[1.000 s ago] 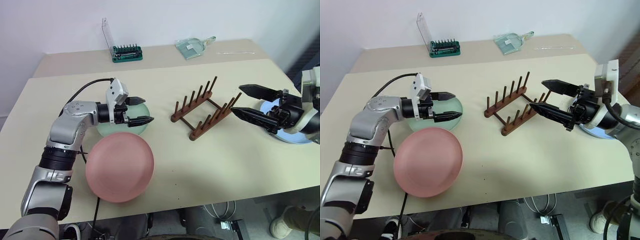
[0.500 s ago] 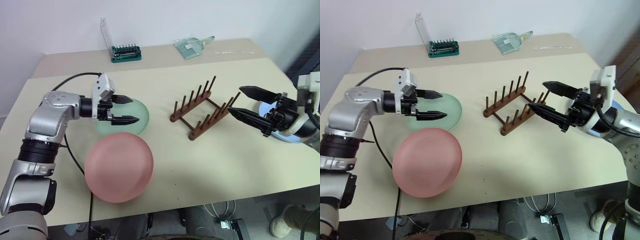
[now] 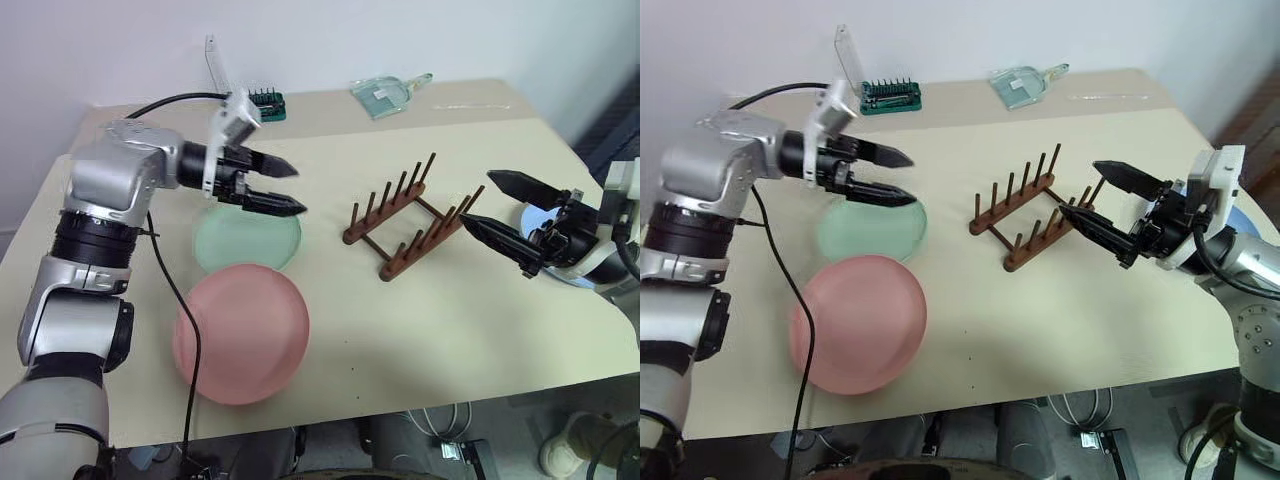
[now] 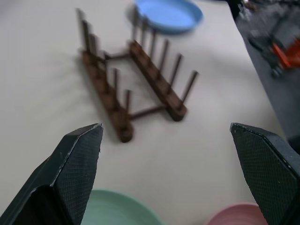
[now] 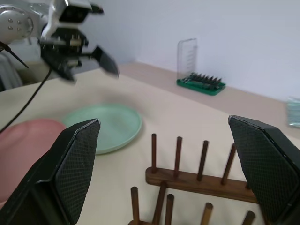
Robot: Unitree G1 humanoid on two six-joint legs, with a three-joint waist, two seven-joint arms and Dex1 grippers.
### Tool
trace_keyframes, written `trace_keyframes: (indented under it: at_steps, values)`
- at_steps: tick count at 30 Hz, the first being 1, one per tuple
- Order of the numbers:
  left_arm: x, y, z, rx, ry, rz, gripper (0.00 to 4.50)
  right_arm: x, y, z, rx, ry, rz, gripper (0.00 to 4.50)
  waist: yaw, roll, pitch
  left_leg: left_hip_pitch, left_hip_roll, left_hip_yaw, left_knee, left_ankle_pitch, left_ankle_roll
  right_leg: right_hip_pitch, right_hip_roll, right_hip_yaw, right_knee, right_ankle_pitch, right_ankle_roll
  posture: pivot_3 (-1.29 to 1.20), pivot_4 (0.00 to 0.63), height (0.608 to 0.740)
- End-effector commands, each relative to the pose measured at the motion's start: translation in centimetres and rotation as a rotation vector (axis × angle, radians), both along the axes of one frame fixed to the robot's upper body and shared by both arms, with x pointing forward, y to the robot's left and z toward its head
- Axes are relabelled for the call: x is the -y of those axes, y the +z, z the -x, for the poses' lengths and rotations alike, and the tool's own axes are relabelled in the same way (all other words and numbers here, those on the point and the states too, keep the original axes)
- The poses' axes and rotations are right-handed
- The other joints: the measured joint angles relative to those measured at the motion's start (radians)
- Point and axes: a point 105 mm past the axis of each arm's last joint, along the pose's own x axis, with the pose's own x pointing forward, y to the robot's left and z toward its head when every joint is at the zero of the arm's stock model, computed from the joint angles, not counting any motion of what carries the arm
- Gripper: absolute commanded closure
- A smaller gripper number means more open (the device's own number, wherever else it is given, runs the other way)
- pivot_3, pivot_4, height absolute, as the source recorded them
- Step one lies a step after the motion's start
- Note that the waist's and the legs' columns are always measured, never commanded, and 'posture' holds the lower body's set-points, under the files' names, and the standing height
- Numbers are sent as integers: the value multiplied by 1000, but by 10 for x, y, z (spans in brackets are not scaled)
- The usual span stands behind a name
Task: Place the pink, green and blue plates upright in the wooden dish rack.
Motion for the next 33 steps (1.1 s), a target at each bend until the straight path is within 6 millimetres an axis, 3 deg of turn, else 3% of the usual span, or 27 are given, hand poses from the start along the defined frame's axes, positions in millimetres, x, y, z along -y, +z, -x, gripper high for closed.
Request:
trace_keyframes:
  at_steps: [1,4,8,10,16,21,22,28,33]
  values:
    - [15,15,8,-38,-9,6,0,-3,3,5,41,-3,-17,22,-6,0,0,0,0,0,0,0,-1,-1,0,0,0,0,0,0,150,740]
    - [53,8,17,-141,17,25,0,-3,-4,11,35,-27,-47,22,7,0,0,-1,0,-1,0,2,-3,0,0,0,0,0,0,0,150,740]
    - [76,-17,33,-155,30,-54,0,-2,-9,16,35,-57,-61,22,6,0,0,-1,-1,-1,1,2,-3,0,0,1,0,0,1,0,150,740]
    - [83,-40,30,-111,82,-113,0,-3,-10,18,39,-68,-63,22,3,2,-1,1,-1,0,0,2,-3,0,0,2,0,0,1,0,150,740]
    - [85,-83,25,28,149,-244,0,0,-11,21,47,-96,-61,22,8,2,-1,1,0,0,-1,3,-6,0,1,3,1,0,1,0,150,740]
    - [98,-106,18,106,221,-253,0,2,-10,21,53,-105,-60,22,14,2,-1,0,-1,0,0,3,-6,0,0,3,0,0,1,0,150,740]
    - [102,-112,17,58,253,-239,0,1,-10,20,54,-109,-57,22,16,2,-1,0,-1,0,0,3,-6,0,0,3,0,0,1,0,150,740]
    - [123,-109,12,-36,339,-117,0,0,-11,19,58,-113,-55,22,10,2,-1,1,-1,0,0,3,-5,1,0,3,-1,0,1,0,150,740]
    - [131,-116,9,-47,372,-123,0,0,-10,19,67,-121,-53,22,11,2,-1,1,0,0,0,3,-5,1,1,3,-1,0,1,0,150,740]
